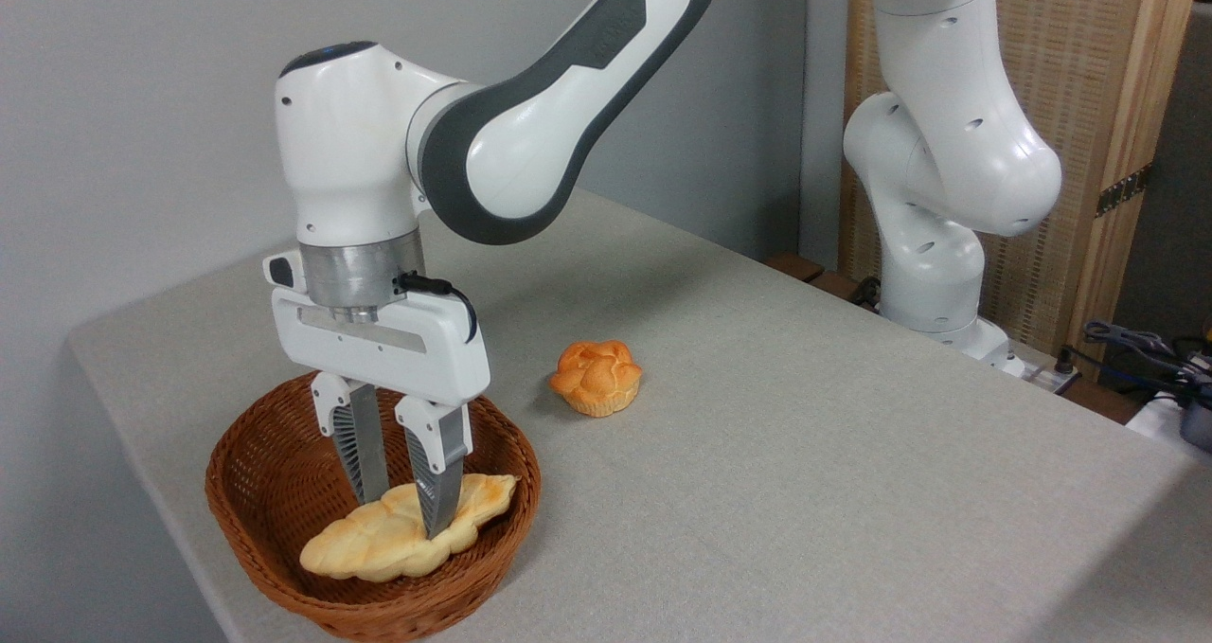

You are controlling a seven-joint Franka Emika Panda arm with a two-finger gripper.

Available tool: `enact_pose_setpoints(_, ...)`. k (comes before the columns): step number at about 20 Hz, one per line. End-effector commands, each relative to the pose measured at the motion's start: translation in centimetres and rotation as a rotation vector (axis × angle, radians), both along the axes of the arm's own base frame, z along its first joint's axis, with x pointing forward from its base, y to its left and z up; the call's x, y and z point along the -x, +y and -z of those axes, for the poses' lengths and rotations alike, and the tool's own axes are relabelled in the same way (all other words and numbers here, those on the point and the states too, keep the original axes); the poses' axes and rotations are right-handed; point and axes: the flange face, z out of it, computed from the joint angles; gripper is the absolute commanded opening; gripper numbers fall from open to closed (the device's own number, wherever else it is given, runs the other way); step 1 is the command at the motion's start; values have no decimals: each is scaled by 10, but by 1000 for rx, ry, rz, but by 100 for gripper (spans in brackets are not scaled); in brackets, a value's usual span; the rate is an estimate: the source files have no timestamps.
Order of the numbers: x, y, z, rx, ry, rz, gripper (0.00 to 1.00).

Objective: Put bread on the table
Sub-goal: 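Lower the gripper onto the braided bread and close the fingers on it, then lift the braided bread up out of the basket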

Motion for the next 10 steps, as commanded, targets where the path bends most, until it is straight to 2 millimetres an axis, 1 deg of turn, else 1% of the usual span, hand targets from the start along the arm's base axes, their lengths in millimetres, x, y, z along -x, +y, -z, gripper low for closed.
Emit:
enact_pose_setpoints(1,3,-1,-20,-6,-28,0,1)
enact_pose_setpoints(7,6,-3,-37,0,-56,1,0)
enact_pose_setpoints(9,8,-10,-42,4,-63,13,0)
enact_pose_setpoints(10,9,-10,-44,4,-65,11,0)
